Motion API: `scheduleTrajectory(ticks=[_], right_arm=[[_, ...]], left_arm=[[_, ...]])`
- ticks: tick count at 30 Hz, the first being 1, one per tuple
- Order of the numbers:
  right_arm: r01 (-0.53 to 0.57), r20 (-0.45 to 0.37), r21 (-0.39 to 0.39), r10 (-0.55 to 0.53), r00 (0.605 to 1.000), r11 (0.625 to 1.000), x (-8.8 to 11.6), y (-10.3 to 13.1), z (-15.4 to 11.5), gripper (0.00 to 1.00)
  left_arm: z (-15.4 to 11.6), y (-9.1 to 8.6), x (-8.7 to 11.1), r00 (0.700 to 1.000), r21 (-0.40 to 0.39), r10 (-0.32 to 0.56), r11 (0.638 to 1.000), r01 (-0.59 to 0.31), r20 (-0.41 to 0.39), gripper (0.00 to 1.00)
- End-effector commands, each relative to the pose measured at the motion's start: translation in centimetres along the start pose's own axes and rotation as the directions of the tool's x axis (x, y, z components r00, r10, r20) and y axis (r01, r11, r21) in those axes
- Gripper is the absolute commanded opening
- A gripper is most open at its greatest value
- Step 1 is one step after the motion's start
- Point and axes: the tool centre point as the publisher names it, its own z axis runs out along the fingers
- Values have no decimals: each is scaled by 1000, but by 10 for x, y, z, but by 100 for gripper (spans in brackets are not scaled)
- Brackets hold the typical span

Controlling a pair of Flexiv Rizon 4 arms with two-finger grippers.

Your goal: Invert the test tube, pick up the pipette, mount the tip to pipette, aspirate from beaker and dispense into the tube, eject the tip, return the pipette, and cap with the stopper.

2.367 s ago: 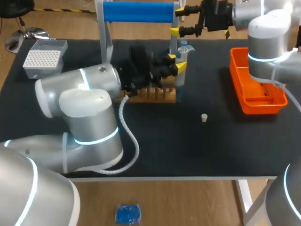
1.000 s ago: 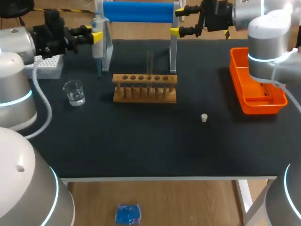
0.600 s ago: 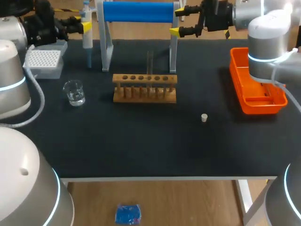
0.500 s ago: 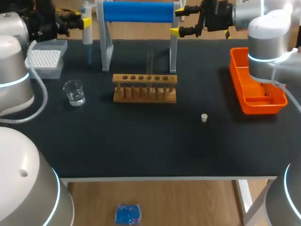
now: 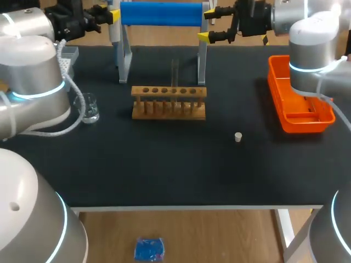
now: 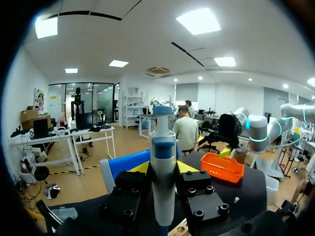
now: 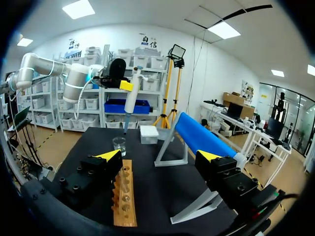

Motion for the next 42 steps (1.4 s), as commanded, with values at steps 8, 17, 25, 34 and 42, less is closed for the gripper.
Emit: scheduleTrajectory(ticks=[8, 17, 25, 34, 42], right_arm=[[-1, -3, 3, 1, 1000, 1000, 0, 0, -1, 100], [-1, -3, 3, 1, 1000, 1000, 0, 0, -1, 100], [-1, -3, 3, 1, 1000, 1000, 0, 0, -1, 100], [-1, -3, 3, 1, 1000, 1000, 0, 0, -1, 100], [-1, -3, 3, 1, 1000, 1000, 0, 0, -1, 100]], left_arm=[[45, -6, 1, 993, -58, -8, 998, 15, 117, 0], [62, -1, -8, 984, -61, -31, 997, 43, 175, 0], [71, 4, -14, 970, -44, -53, 997, 65, 239, 0], [84, 11, -22, 954, -59, -65, 995, 85, 292, 0], [94, 15, -35, 934, -75, -70, 992, 103, 352, 0]])
